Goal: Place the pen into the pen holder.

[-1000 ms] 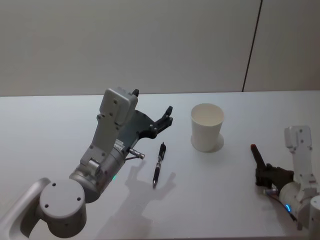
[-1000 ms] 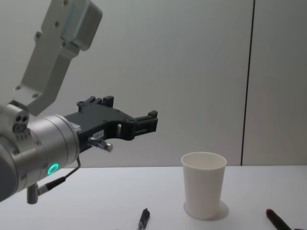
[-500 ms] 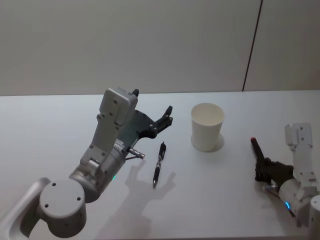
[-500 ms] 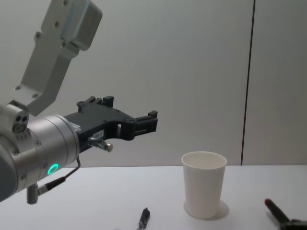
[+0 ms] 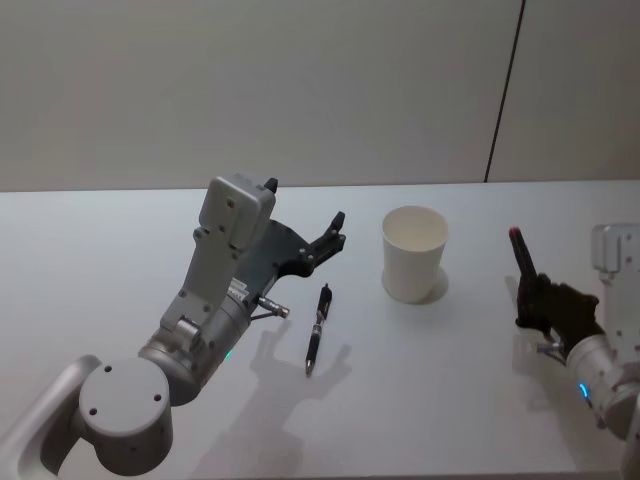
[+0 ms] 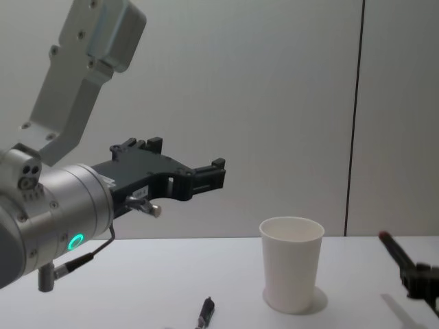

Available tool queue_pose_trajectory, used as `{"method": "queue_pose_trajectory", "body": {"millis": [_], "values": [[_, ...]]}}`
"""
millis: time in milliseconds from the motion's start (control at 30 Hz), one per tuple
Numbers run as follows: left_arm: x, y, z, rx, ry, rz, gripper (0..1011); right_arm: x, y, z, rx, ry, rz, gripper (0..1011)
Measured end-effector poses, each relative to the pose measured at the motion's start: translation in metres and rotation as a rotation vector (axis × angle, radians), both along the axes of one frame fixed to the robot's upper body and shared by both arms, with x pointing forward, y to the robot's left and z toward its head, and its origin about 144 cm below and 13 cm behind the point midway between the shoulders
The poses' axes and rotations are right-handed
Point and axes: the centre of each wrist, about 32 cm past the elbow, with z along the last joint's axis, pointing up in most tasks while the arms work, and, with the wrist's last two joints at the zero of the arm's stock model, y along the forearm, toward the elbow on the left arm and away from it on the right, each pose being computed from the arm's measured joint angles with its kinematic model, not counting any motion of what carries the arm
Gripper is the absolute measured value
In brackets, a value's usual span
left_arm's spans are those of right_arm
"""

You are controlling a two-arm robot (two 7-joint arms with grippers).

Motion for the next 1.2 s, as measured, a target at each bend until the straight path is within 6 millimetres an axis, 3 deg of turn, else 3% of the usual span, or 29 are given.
{"method": "queue_pose_trajectory", "body": {"millis": [800,1200], "values": [[0.000,0.000,0.000,0.000,0.000,0.000,1004,0.015,-0.007,0.020,0.085,-0.368,0.106,175],[0.000,0.000,0.000,0.000,0.000,0.000,1004,0.049,-0.001,0.024,0.140,-0.557,0.234,175]]}}
